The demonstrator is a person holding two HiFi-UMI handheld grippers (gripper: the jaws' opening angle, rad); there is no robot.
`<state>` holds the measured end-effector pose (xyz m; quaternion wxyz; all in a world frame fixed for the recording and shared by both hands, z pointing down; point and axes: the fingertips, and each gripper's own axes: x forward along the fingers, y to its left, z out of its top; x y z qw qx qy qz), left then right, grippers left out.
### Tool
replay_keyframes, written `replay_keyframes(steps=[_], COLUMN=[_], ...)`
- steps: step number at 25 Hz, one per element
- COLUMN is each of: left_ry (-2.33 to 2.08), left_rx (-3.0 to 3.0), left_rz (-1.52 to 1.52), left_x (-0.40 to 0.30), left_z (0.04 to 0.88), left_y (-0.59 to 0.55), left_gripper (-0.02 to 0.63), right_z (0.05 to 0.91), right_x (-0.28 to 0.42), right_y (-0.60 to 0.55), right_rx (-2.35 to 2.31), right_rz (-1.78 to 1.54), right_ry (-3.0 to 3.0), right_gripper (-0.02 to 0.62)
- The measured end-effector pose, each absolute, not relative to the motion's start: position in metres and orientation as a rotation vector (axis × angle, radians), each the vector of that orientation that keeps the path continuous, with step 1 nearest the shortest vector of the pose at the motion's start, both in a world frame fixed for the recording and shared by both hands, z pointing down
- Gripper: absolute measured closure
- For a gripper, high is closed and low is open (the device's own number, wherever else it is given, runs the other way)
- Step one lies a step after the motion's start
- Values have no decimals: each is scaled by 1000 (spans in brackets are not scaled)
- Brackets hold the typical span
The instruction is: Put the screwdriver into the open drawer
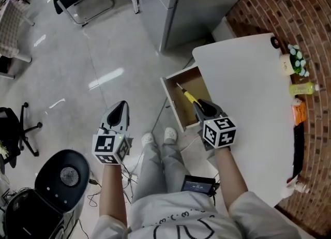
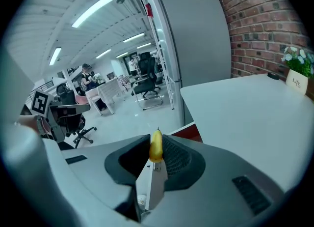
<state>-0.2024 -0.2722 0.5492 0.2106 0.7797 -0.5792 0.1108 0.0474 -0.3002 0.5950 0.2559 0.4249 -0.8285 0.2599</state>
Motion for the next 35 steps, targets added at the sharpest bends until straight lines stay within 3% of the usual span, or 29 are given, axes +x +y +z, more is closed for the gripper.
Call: replay_keyframes(steps=[18, 35], left_ry=[-1503, -1470], left_rx=[2115, 2096], left_rz=[345, 363], left_x=[-185, -173], left_z=[681, 706], left_y=[-269, -266], left_gripper=[594, 594], right_z=[747, 813], right_x=[55, 71], right_y=[-306, -293], right_rx=[1110, 1044], right_rz=[737, 758], right_ry=[-2075, -1846], right_gripper=[523, 523])
